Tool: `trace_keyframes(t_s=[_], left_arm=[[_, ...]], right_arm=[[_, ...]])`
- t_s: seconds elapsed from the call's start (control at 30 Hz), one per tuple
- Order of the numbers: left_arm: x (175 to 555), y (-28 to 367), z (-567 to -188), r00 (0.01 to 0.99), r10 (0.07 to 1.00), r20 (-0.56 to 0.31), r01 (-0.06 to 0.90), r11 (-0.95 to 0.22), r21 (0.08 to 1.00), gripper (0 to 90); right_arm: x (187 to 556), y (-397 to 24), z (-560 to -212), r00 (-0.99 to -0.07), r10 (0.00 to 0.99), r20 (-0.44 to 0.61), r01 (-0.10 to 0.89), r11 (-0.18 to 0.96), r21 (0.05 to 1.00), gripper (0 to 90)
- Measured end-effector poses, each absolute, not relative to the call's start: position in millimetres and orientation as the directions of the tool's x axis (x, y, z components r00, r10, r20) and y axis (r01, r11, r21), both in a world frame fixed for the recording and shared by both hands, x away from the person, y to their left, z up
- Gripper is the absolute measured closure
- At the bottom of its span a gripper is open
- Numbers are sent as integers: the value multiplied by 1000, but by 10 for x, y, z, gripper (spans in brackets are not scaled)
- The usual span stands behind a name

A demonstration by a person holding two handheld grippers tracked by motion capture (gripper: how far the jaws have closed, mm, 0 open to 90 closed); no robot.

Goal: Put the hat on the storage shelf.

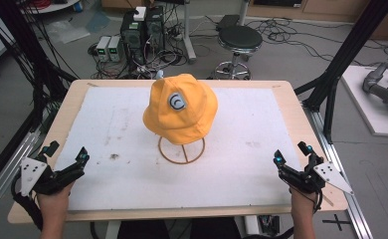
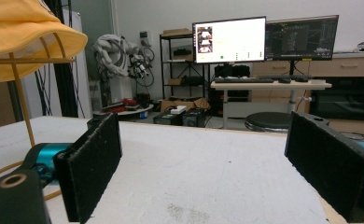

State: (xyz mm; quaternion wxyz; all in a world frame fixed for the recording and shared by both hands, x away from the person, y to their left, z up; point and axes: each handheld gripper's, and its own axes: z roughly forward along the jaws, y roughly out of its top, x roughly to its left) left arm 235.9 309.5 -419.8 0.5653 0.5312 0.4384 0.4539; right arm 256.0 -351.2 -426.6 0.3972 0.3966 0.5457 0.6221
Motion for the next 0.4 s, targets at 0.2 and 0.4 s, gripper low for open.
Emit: trace_keyframes(t_s=[0.2, 0.4], left_arm=[[2363, 3091, -4198, 210, 978, -13, -47, 23, 999, 111], [2367, 3089, -4197, 221, 975, -16, -45, 26, 999, 111]], right_arm=[[2557, -3514, -4263, -370, 927, 64, -61, -93, 994, 108], [2566, -3509, -4260, -371, 927, 58, -62, -87, 994, 108]])
